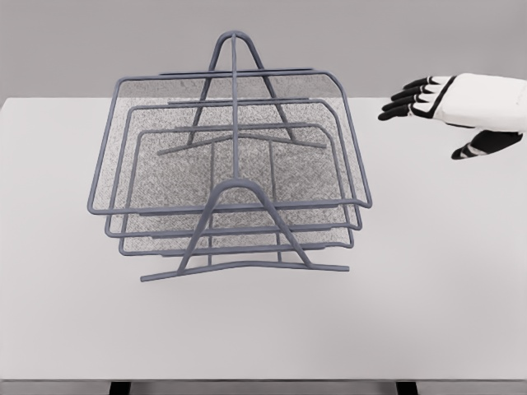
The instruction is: Pull out the upper folder box with right arm
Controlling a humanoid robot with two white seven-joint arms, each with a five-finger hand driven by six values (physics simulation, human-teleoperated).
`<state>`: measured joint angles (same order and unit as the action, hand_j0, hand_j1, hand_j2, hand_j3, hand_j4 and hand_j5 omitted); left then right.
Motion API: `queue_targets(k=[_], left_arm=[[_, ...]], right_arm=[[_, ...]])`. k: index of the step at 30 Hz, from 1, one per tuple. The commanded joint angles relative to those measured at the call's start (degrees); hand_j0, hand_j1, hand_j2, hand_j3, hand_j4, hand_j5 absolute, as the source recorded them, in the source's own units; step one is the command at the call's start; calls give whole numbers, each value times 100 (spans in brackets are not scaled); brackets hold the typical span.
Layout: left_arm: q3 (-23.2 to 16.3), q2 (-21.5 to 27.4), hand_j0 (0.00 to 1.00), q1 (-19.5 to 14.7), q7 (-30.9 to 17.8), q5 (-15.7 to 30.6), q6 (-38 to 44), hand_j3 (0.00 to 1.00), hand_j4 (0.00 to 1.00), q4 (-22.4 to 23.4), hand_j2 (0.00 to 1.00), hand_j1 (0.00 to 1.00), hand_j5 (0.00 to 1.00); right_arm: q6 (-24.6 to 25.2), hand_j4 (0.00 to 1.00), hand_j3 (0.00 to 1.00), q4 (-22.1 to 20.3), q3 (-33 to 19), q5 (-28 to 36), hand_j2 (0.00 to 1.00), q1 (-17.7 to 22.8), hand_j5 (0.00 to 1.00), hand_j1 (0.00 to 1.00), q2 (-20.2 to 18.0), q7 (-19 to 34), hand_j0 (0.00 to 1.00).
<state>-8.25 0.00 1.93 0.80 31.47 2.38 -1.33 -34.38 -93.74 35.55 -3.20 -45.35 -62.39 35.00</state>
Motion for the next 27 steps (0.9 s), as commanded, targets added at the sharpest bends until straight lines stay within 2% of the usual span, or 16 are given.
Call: queue_targets(k=[1,2,4,5,8,10,16,22,25,27], left_arm=[[-1,0,100,0,-1,0,-1,100,100,2,100,100,100],[-1,0,100,0,-1,0,-1,100,100,2,100,100,100],[-1,0,100,0,-1,0,-1,100,100,2,100,100,100],[-1,0,100,0,-1,0,-1,100,100,2,100,100,100],[-1,0,100,0,-1,0,-1,100,100,2,100,100,100],[-1,0,100,0,-1,0,-1,100,100,2,100,100,100],[-1,0,100,0,-1,0,-1,100,100,2,100,100,100],[-1,0,100,0,-1,0,-1,100,100,2,100,100,100],[-1,0,100,0,-1,0,-1,100,100,2,100,100,100],[-1,0,100,0,-1,0,-1,100,100,2,100,100,100]], right_arm=[[-62,100,100,110,48,65,100,0,100,100,68,0,100],[-62,100,100,251,75,12,100,-26,100,100,516,0,100],[-62,100,100,304,-40,-990,100,-123,100,100,1299,0,100],[-62,100,100,295,31,-999,100,-97,100,100,1387,0,100],[-62,100,100,243,400,-998,100,-88,100,100,1335,0,100],[-62,100,100,234,374,-972,100,-123,100,100,1124,0,100],[-62,100,100,32,400,-972,100,-53,100,100,1088,0,100],[-62,100,100,23,347,-963,100,255,100,100,605,0,100],[-62,100,100,23,374,-972,100,519,100,100,675,0,100],[-62,100,100,23,391,-972,100,519,100,100,614,0,100]])
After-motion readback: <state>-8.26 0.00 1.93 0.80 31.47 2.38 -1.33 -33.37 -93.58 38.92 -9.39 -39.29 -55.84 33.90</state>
